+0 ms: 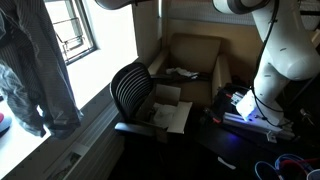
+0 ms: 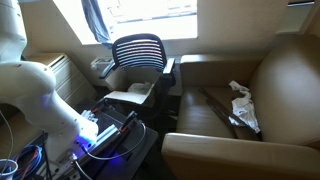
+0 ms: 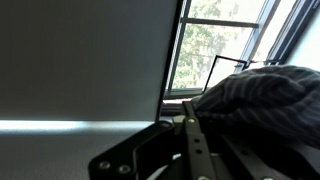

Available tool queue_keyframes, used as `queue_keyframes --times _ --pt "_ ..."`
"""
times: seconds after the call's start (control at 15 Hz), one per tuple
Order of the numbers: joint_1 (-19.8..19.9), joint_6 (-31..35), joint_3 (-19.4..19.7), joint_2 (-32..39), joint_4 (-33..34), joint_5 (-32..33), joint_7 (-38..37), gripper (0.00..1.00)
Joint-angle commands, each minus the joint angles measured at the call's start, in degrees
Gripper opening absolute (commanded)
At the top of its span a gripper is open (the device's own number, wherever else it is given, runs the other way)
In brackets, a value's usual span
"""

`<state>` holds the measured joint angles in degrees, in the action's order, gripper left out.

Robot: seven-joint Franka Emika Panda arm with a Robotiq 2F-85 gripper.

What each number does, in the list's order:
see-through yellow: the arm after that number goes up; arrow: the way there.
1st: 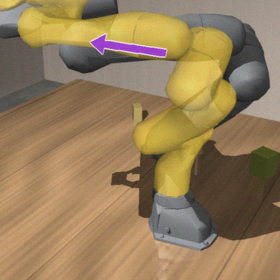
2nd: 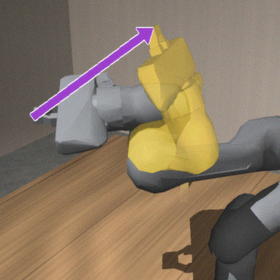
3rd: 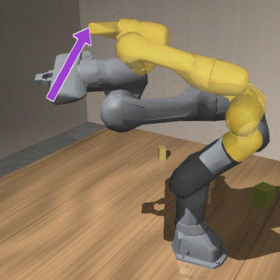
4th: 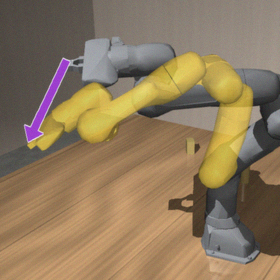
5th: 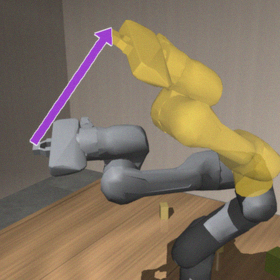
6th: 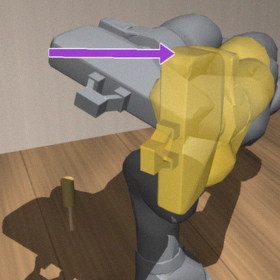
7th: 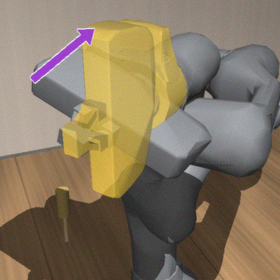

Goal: Put the clothes on the couch on the chair

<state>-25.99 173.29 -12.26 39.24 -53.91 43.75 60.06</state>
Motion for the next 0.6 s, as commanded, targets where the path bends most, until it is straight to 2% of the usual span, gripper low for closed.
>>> queue_keyframes --times 0.0,0.13,0.27,0.4,0.53 --pt "0.6 0.0 3.1 -0.7 -1.2 1.2 -2.6 0.00" --pt "1.0 -0.3 6.9 -1.5 -2.2 2.3 -4.6 0.00" --pt "0.4 -3.2 13.3 -2.5 -2.1 4.1 -8.2 0.00" --pt "0.3 -5.4 18.0 -3.8 -3.5 5.4 -10.5 0.00" --pt "0.2 -8.8 21.2 -6.5 -6.8 7.0 -10.3 0.00"
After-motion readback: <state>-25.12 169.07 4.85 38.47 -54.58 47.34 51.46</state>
